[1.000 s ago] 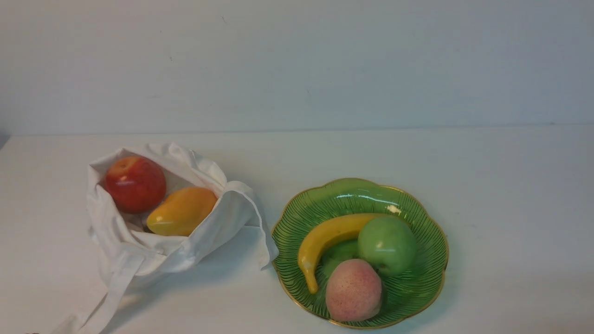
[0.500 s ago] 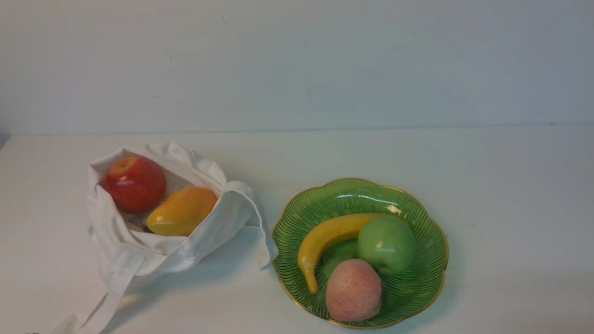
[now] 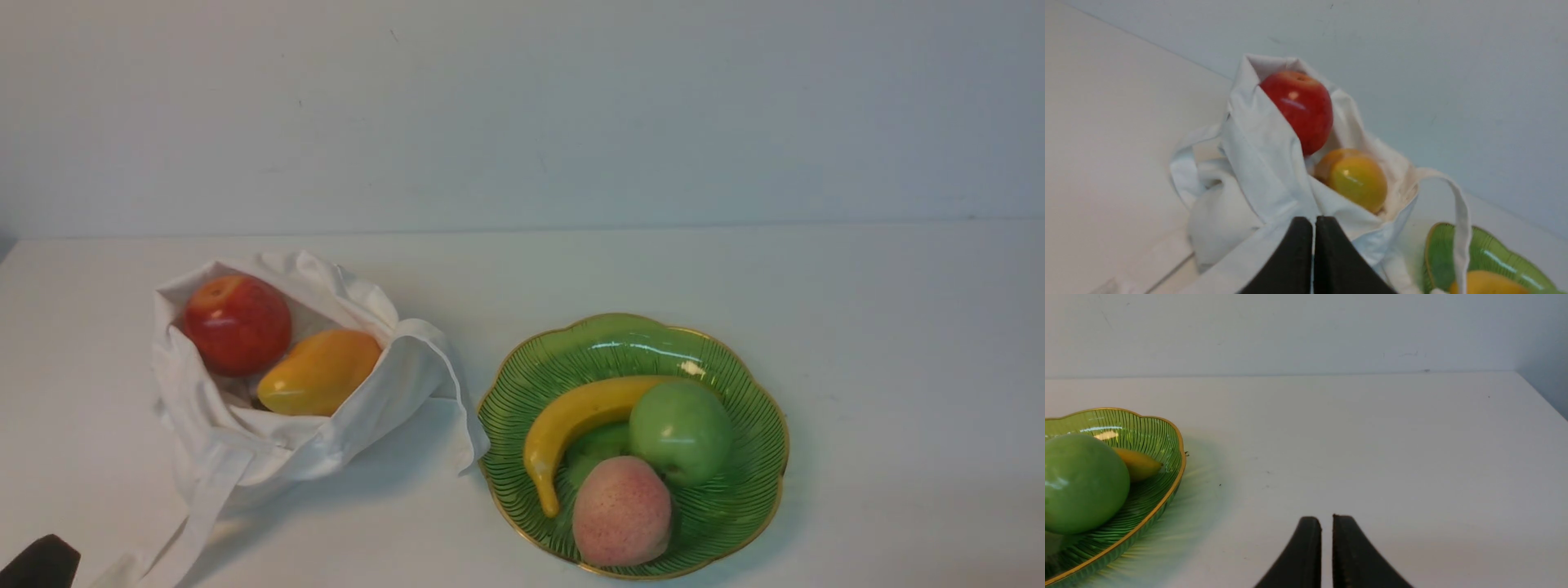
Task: Take the fruit out of the cloth bag on the white table and place them on a plate.
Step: 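Reach into the cloth bag and grasp the fruit inside with the left gripper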
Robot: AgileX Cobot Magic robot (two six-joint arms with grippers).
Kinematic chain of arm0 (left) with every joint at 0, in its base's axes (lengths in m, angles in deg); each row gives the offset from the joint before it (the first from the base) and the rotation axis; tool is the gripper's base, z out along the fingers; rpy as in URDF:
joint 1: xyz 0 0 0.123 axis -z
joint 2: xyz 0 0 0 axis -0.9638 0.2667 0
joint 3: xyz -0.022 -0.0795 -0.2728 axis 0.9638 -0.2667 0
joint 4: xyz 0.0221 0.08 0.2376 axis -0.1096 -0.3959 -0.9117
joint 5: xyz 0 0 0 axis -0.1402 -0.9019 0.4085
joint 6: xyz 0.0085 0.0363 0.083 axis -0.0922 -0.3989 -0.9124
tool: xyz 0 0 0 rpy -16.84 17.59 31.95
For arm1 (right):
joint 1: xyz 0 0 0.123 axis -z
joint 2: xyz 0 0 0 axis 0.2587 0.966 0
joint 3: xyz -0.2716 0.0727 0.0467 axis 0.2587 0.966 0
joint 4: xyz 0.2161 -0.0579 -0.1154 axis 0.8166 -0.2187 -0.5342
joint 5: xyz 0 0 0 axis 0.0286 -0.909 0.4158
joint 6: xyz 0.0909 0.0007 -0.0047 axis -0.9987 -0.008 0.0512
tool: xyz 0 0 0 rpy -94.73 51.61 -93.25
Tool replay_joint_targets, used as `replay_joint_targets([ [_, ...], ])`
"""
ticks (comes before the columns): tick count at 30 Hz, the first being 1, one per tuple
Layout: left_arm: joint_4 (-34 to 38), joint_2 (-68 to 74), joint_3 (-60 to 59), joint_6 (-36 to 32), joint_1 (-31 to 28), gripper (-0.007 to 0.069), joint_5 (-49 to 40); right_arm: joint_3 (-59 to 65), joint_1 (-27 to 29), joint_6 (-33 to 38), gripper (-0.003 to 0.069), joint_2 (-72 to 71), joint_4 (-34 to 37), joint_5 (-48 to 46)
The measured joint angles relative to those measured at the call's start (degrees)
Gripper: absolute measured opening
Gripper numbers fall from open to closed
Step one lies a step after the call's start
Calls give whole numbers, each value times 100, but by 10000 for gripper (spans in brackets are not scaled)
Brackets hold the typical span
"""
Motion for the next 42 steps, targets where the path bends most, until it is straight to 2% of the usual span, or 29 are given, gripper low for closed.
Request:
replay_joint_targets([
  [3,47,0,0,0,0,-8,441,0,0,0,36,0,-32,0],
  [5,65,0,-18,70,0,-8,1232,0,0,0,36,0,-32,0],
  [6,65,0,-18,70,0,-8,1232,0,0,0,36,0,-32,0],
  [7,83,0,-4,176,0,-8,1985,0,0,0,36,0,-32,0],
  [8,83,0,113,219,0,-8,2361,0,0,0,36,0,-32,0],
  [11,14,20,735,186,0,-8,2481,0,0,0,36,0,-32,0],
  [13,-344,274,1745,33,0,-8,1821,0,0,0,36,0,-32,0],
  [17,-1082,1381,3384,-342,0,-8,-283,0,0,0,36,0,-32,0],
  [19,-1323,2326,4283,-681,0,-8,-1955,0,0,0,36,0,-32,0],
  [20,-1339,2508,4361,-716,0,-8,-2095,0,0,0,36,0,-32,0],
  [22,-1382,3627,5258,-1219,0,-8,-3858,0,0,0,36,0,-32,0],
  [24,-1382,4525,5793,-1561,0,-8,-4810,0,0,0,36,0,-32,0],
  [27,-1382,5569,6335,-2062,0,-8,-5741,0,0,0,36,0,-32,0],
  [32,-1348,6874,7043,-2380,235,-8,-6048,0,0,0,36,0,-32,0],
  [36,-1527,7941,7734,-2423,982,-8,-6048,0,0,0,36,0,-32,0],
  [42,-1839,8866,8249,-2423,1572,-8,-6048,0,0,0,36,0,-32,0],
])
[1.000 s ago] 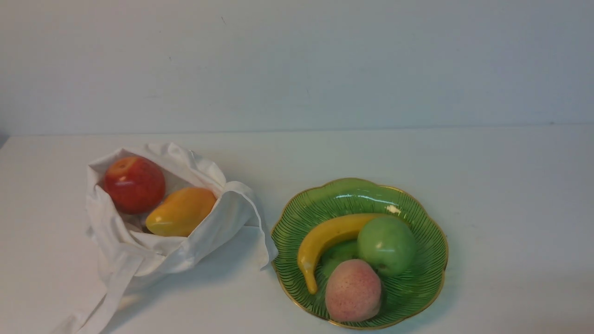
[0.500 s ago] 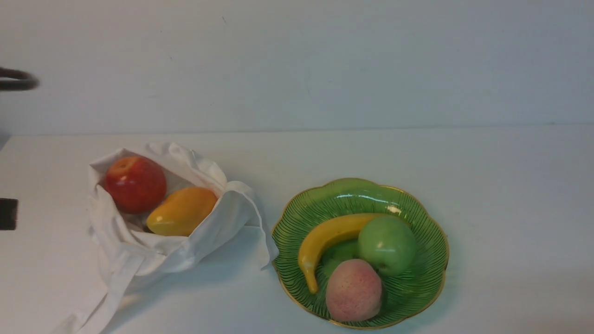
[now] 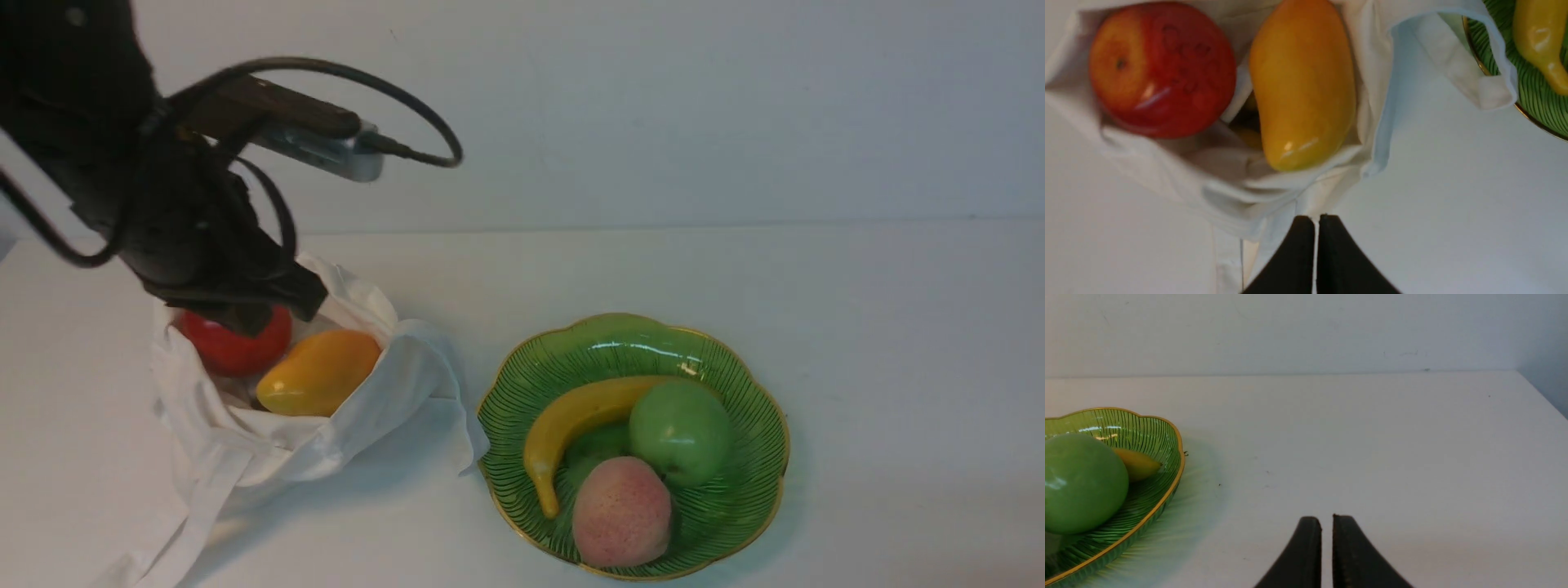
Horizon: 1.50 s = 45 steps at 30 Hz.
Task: Take the fruit out of the cloth bag on the white table and place them on a plate.
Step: 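Reach into the cloth bag and grasp the fruit inside with the left gripper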
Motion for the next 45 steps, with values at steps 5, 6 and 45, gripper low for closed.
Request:
replay_joint_targets([
  [5,-138,684,171,0,109,27,58,0,0,0,36,0,32,0],
  [6,-165,826,171,5,110,68,172,0,0,0,36,0,0,0],
  [45,-542,2003,212,422,127,482,751,0,0,0,36,0,0,0],
])
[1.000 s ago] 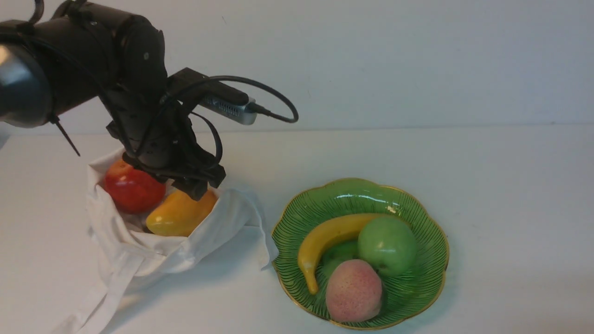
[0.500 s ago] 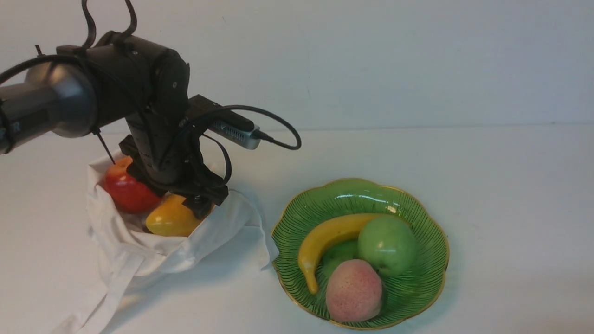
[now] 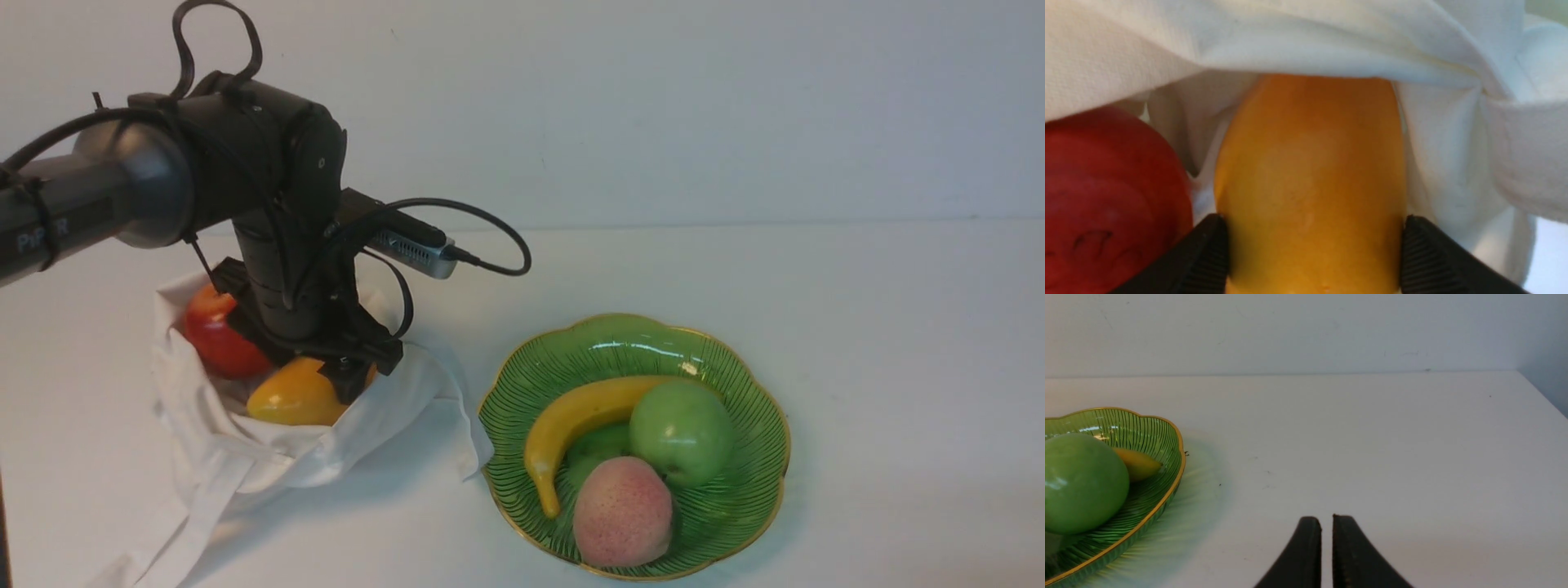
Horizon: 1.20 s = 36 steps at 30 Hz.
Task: Take the fruit out of the cloth bag on the white table and place them on a plate.
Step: 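Reach into the cloth bag and grasp the fruit inside with the left gripper, then carry the mango from the white cloth bag to the fruit plate with the left gripper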
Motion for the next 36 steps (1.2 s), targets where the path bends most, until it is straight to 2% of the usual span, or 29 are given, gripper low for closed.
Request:
replay_joint_targets([
  [8,0,-120,0,0,0,482,-133,0,0,0,36,0,0,0],
  [22,64,-1593,0,44,34,482,-259,0,0,0,36,0,0,0],
  [26,461,-2050,0,-92,392,482,-205,0,0,0,36,0,0,0],
  [29,877,-2115,0,-464,823,482,29,0,0,0,36,0,0,0],
  [36,1566,-1636,0,-670,1583,482,1231,0,0,0,36,0,0,0],
])
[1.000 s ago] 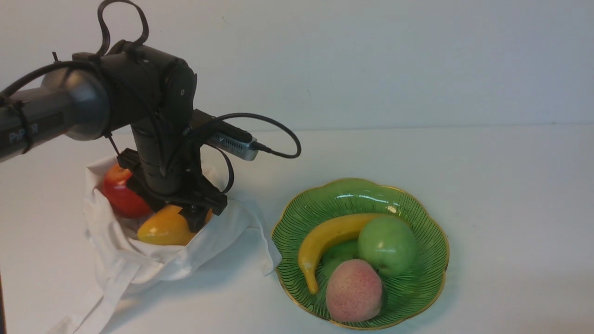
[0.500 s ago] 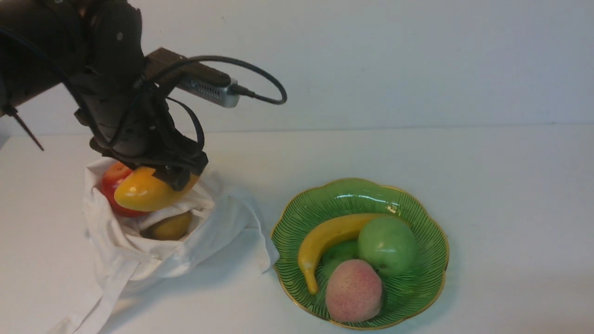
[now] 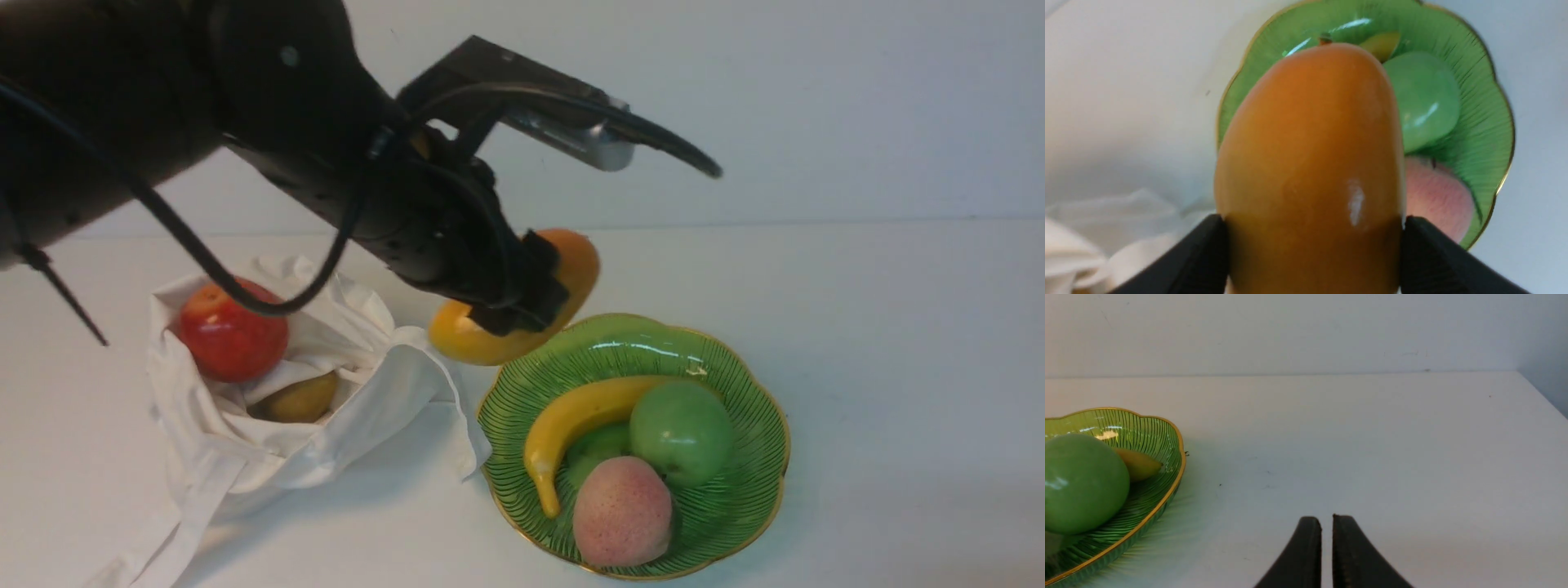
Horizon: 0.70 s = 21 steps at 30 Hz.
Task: Take the fruit out of the cloth bag on the white table and place them on a plate.
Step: 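Carry the mango from the white cloth bag to the fruit plate with the left gripper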
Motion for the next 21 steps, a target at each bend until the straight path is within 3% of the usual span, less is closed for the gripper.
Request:
replay_joint_targets([
  [6,6,829,0,-5,125,482,1025,0,0,0,36,0,0,0],
  [12,-567,1547,0,22,129,482,1383,0,0,0,36,0,0,0],
  [21,-1425,2103,-5,857,136,510,1719,0,0,0,36,0,0,0],
])
